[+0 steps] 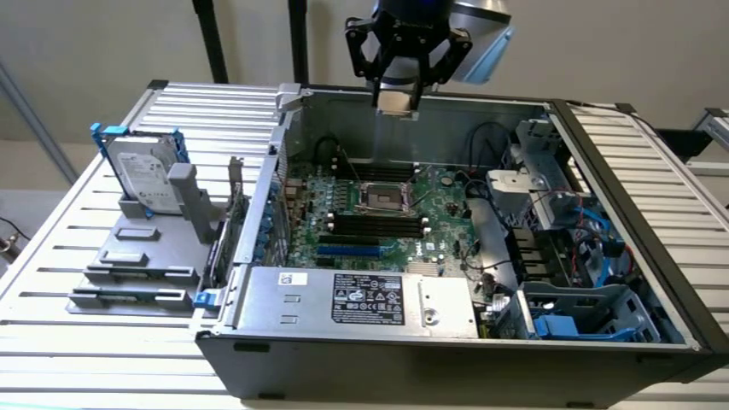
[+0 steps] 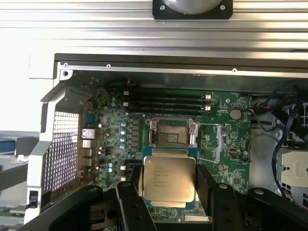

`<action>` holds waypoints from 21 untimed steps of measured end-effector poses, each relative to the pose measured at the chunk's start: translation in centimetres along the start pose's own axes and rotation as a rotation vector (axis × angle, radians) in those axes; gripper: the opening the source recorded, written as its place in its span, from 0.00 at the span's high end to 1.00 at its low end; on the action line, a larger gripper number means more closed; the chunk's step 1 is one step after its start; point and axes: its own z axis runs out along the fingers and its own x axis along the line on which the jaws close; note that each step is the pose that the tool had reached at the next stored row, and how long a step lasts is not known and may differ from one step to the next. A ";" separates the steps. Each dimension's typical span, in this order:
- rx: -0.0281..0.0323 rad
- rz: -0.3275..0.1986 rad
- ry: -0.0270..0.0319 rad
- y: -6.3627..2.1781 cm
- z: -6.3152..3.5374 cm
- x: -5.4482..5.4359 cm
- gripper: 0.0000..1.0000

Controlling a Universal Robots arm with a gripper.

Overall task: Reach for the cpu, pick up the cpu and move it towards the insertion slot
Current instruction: 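Pick up the cpu and move it towards the insertion slot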

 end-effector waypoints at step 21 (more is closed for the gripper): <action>0.0037 0.013 -0.0063 2.37 0.74 -1.0 0.46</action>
